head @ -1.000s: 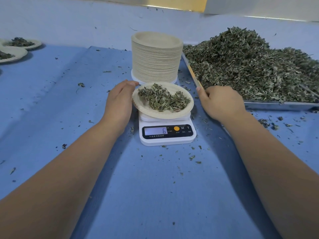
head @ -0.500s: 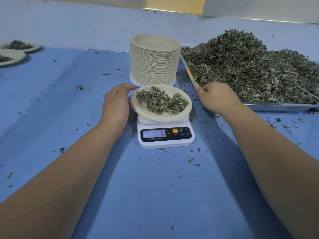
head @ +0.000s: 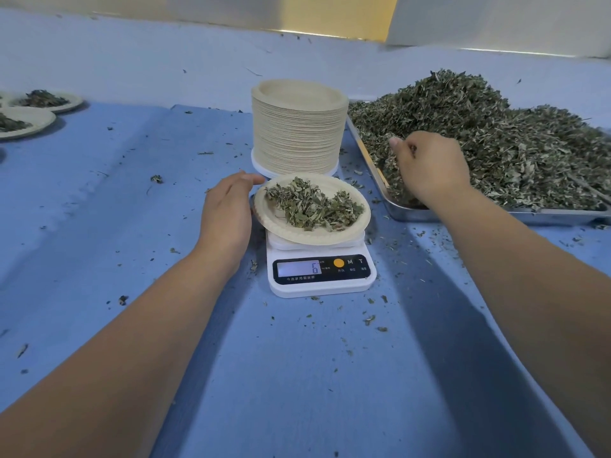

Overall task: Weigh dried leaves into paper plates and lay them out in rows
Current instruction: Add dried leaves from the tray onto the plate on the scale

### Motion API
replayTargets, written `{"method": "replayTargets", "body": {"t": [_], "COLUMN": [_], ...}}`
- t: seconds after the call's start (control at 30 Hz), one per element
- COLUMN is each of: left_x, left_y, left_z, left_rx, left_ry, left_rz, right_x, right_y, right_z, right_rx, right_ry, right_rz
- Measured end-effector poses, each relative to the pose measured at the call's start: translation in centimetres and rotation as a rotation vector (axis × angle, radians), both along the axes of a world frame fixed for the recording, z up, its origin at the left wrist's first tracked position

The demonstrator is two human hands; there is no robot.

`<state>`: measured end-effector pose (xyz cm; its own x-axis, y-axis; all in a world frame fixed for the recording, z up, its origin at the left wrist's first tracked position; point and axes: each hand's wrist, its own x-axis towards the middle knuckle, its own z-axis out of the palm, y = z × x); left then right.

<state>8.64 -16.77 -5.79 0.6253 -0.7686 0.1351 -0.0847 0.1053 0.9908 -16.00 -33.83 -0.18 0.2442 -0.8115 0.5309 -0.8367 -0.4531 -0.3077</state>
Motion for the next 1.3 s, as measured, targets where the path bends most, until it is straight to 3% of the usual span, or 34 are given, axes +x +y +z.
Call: {"method": "replayTargets", "body": {"t": [0.37, 0.57, 0.93, 1.3], "left_x": [-0.4, -0.5, -0.3, -0.1], "left_y": [0.1, 0.4, 0.0, -0.2], "left_z": [0.5, 0.8, 0.5, 0.3], "left_rx": [0.021, 0.0, -0.004, -0.004], "left_ry": [-0.005, 0.004, 0.017, -0.024], "left_rz": [-0.012, -0.023, -0.013, 0.011], "right_x": [6.9, 8.7, 8.7, 9.7], "right_y": [4.0, 5.5, 8.3, 10.8], "right_z": [1.7, 1.8, 3.7, 2.3], "right_rx": [-0.131, 0.143, 0.453, 0.477], "right_ry": [-0.228, 0.226, -0.468, -0.344], "right_rz": [0.28, 0.379, 0.502, 0.789]}}
